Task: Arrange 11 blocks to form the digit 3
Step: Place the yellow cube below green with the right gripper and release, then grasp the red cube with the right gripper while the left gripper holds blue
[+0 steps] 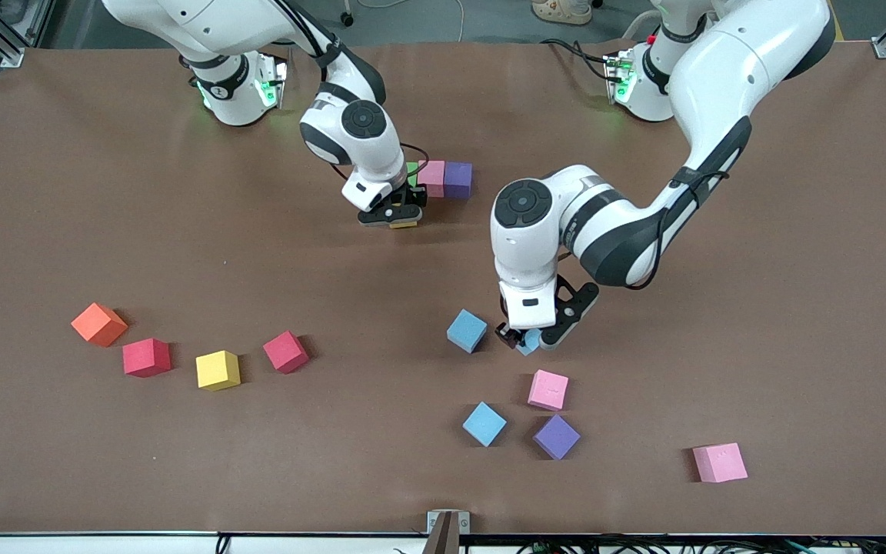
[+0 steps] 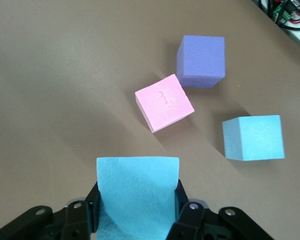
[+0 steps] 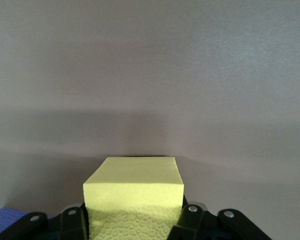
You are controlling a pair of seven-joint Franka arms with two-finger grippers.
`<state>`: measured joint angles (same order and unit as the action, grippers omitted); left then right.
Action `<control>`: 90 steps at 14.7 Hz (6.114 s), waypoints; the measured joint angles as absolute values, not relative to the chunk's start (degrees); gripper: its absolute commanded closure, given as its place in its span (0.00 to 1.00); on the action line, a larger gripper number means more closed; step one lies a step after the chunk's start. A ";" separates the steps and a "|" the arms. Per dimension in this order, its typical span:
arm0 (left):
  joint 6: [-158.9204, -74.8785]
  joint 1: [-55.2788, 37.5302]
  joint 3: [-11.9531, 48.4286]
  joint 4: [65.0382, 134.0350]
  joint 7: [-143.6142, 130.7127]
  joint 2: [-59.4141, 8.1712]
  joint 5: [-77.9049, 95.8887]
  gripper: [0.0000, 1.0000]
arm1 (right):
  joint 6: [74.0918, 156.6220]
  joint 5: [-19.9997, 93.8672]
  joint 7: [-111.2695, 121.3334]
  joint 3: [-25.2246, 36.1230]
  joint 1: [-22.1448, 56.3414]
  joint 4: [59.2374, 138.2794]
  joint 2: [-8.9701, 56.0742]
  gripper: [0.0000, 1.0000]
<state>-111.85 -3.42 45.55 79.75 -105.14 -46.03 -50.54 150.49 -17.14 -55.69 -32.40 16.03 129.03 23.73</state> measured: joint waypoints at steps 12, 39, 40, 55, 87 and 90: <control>-115.15 -4.57 44.40 79.71 -94.05 -46.04 -55.09 0.94 | 154.12 -17.13 -56.14 -32.37 16.07 131.76 23.64 0.98; -117.27 1.60 43.87 79.66 -93.54 -46.25 -52.23 0.94 | 133.39 -17.76 -56.24 -28.71 -0.36 105.12 23.41 0.00; -117.26 1.60 43.87 79.66 -93.54 -46.25 -52.23 0.94 | 133.38 -18.96 -56.22 -28.68 -1.15 104.67 24.59 0.00; -117.27 1.61 43.86 79.65 -93.54 -46.25 -52.22 0.94 | 134.52 -18.90 -75.12 -21.43 -3.22 101.55 32.95 0.00; -117.16 1.59 43.86 79.66 -93.54 -46.25 -52.22 0.93 | 136.55 -13.92 -74.50 -18.20 -0.44 95.48 40.88 0.62; -117.16 1.59 43.86 79.66 -93.54 -46.26 -52.22 0.93 | 136.56 -13.92 -72.23 -18.23 -0.12 95.41 40.79 0.62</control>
